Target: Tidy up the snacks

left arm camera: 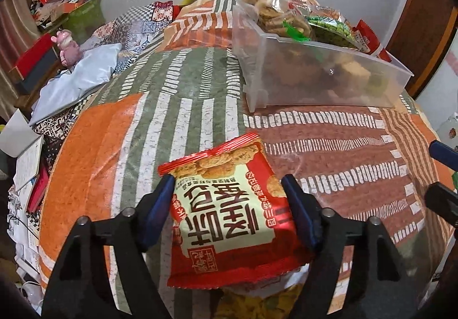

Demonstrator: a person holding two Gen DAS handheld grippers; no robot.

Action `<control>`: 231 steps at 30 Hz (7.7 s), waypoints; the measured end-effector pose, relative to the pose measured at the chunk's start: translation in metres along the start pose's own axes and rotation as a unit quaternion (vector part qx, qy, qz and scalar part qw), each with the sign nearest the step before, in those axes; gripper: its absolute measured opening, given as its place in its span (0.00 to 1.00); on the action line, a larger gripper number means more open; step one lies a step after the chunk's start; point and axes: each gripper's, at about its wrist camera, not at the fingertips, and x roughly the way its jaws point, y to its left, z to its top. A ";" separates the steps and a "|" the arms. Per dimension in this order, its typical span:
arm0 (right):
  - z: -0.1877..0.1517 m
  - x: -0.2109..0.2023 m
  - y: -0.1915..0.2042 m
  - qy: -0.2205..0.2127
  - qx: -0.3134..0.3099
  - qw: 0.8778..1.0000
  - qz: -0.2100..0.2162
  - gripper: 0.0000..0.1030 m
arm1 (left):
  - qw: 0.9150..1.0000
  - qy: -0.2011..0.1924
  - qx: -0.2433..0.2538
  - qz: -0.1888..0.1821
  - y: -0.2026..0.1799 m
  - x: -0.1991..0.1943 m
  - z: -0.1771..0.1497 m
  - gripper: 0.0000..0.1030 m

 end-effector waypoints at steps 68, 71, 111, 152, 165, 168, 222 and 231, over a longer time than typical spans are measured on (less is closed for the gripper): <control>0.031 -0.022 -0.023 -0.046 0.006 0.999 -0.023 0.38 | 0.990 -0.129 0.013 -0.063 -0.044 -0.090 0.021 0.68; 0.042 -0.022 -0.038 -0.052 0.013 0.998 -0.031 0.38 | 0.988 -0.134 0.019 -0.068 -0.056 -0.085 0.041 0.68; 0.102 0.056 -0.060 -0.016 0.004 1.000 -0.023 0.61 | 0.984 -0.161 0.059 -0.040 -0.081 -0.031 0.140 0.74; 0.057 -0.145 -0.015 -0.235 -0.006 0.971 -0.047 0.95 | 0.944 -0.317 0.027 -0.086 -0.068 -0.218 0.029 0.96; 0.049 -0.146 -0.014 -0.231 -0.005 0.972 -0.045 0.95 | 0.946 -0.308 0.031 -0.093 -0.071 -0.213 0.029 0.96; 0.049 -0.147 -0.014 -0.231 -0.005 0.972 -0.045 0.95 | 0.946 -0.309 0.033 -0.092 -0.073 -0.213 0.029 0.96; 0.051 -0.151 -0.020 -0.233 0.004 0.971 -0.044 0.96 | 0.948 -0.296 0.038 -0.110 -0.070 -0.205 0.026 0.96; 0.050 -0.149 -0.019 -0.232 0.004 0.972 -0.042 0.96 | 0.948 -0.296 0.035 -0.108 -0.070 -0.204 0.026 0.96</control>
